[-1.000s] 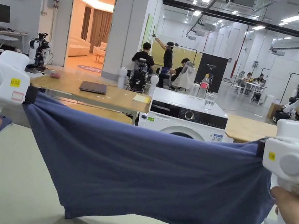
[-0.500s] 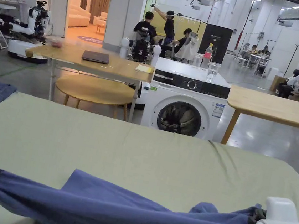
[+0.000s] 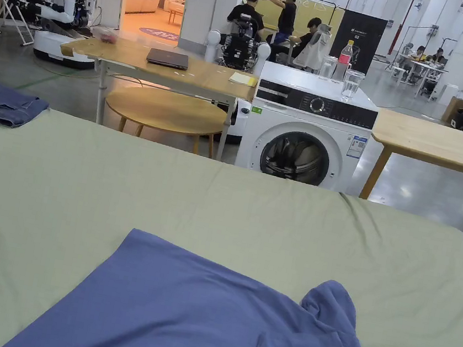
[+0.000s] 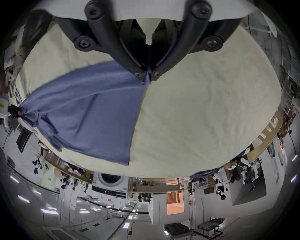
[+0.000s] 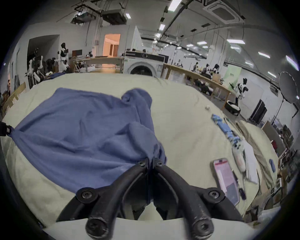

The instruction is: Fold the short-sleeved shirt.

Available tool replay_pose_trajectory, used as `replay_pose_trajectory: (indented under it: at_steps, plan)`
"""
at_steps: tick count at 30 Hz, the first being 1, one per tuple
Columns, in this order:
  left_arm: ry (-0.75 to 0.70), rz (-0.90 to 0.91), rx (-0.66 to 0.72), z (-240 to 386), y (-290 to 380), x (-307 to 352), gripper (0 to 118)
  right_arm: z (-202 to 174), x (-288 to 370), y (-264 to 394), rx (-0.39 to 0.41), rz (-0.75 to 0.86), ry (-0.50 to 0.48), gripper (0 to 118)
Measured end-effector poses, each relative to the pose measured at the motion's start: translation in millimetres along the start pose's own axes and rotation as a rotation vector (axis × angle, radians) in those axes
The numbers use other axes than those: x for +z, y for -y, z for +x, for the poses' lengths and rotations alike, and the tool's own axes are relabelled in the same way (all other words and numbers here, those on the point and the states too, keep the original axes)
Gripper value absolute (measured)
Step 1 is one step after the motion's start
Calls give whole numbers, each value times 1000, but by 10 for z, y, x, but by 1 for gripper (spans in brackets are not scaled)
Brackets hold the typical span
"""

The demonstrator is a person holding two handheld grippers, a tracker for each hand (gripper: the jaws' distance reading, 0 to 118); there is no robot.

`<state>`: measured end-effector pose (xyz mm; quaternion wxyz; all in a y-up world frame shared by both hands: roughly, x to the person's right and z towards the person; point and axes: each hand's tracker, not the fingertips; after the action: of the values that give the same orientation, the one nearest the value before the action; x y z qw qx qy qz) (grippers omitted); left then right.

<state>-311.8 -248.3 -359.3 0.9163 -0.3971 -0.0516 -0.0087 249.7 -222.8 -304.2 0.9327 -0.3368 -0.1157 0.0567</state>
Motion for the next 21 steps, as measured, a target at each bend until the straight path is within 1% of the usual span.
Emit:
replay_pose_trajectory:
  at_steps: [4, 6, 7, 8, 9, 10, 11, 14, 18, 19, 20, 21]
  plan:
    - [-14, -22, 5, -7, -16, -117, 0, -43, -113, 167, 5, -27, -6, 4]
    - [-34, -19, 0, 34, -49, -96, 0, -79, -47, 153, 14, -1, -3, 5]
    - [-47, -7, -9, 62, -77, -67, 9, -89, 28, 97, 33, 26, 18, 11]
    - [-56, 9, -16, 59, -96, -60, 21, -104, 79, 56, 40, 51, 27, 24]
    - [-50, 32, -16, 66, -133, -26, 33, -120, 142, 1, 35, 85, 21, 46]
    - [-30, 58, -7, 80, -186, 16, 39, -139, 217, -63, 24, 126, 6, 64]
    - [-11, 81, 6, 97, -234, 48, 39, -117, 186, -88, 14, 157, 6, 64]
    - [25, 185, 33, 210, -376, 192, 40, -211, 308, -302, -14, 244, -7, 64]
    - [49, 321, 20, 468, -569, 371, 40, -353, 405, -510, -101, 353, -46, 64]
    - [55, 360, 12, 550, -616, 418, 40, -408, 412, -543, -122, 379, -56, 57]
    - [55, 385, 5, 624, -636, 457, 36, -444, 432, -569, -128, 394, -65, 43]
    - [51, 415, -6, 713, -670, 495, 21, -498, 454, -608, -134, 414, -75, 13]
